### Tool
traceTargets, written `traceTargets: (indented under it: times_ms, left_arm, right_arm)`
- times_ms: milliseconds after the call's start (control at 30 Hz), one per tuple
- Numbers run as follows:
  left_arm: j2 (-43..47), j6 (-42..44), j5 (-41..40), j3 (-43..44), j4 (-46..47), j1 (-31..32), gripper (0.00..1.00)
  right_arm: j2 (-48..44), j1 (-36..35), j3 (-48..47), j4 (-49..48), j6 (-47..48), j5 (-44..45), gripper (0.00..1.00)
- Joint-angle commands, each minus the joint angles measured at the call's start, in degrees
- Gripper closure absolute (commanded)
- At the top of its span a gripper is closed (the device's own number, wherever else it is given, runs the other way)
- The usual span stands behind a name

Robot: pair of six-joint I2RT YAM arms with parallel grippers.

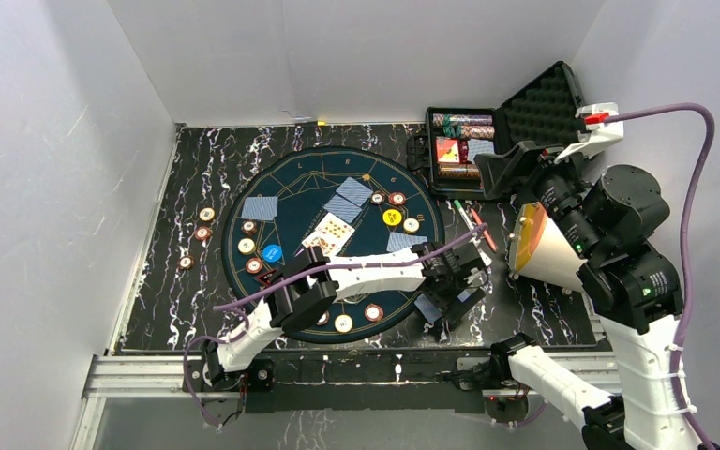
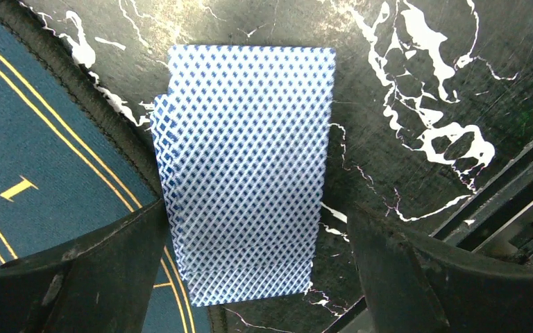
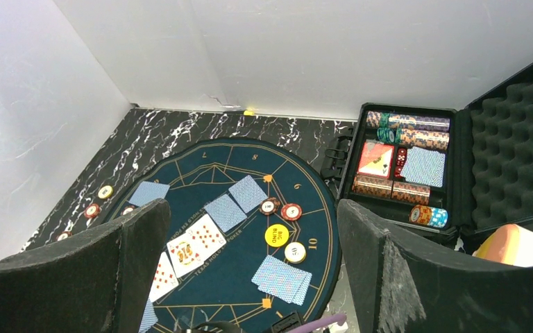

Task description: Distribute texas hold em gaming equipment

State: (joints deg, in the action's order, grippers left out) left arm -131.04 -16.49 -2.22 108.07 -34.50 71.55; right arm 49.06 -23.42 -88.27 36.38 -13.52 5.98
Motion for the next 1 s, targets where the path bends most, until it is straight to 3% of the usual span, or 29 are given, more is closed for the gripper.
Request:
traceTargets:
  times_ms: [0,167,367,500,633,767,967]
  left_arm:
    - [0.63,0.79,2.29,0.19,4.06,1.27,0.02]
    - [6.44,0.84,-0.16,-1.94,4.61,1.28,0.02]
    - [21.71,2.31,-6.66,-10.24,5.98,-1.06,0.02]
    - [35.62,3.6,-10.83,-18.47,6.46,-5.91,0.02]
    - [51.25,4.18,-12.73,-23.55,4.27,-16.33,0.02]
    - [63.97,8.92,-16.65,-22.71,1.39,-24.87,0.02]
    - [70.31,12.77,-27.04,-17.06,0.56,-26.52,0.02]
  right_arm:
    - [-0.73,-0.22,0.37,-2.63,0.47,-0.27,0.02]
    - [-0.4,-0.22,-0.58,-1.92,0.35,1.48,0.02]
    - [0.11,-0.22,-4.37,-1.93,1.19,4.48,0.01]
    - [-0.13,-0.22,-4.23,-0.89,4.65,8.22,0.02]
    - [-1.72,-0.23,-0.89,-1.53,6.61,8.44,0.02]
    - [-3.05,-0.22,1.12,-3.14,8.51,8.72,0.02]
    - [-3.64,-0.22,1.59,-3.92,8.9,9.14,0.02]
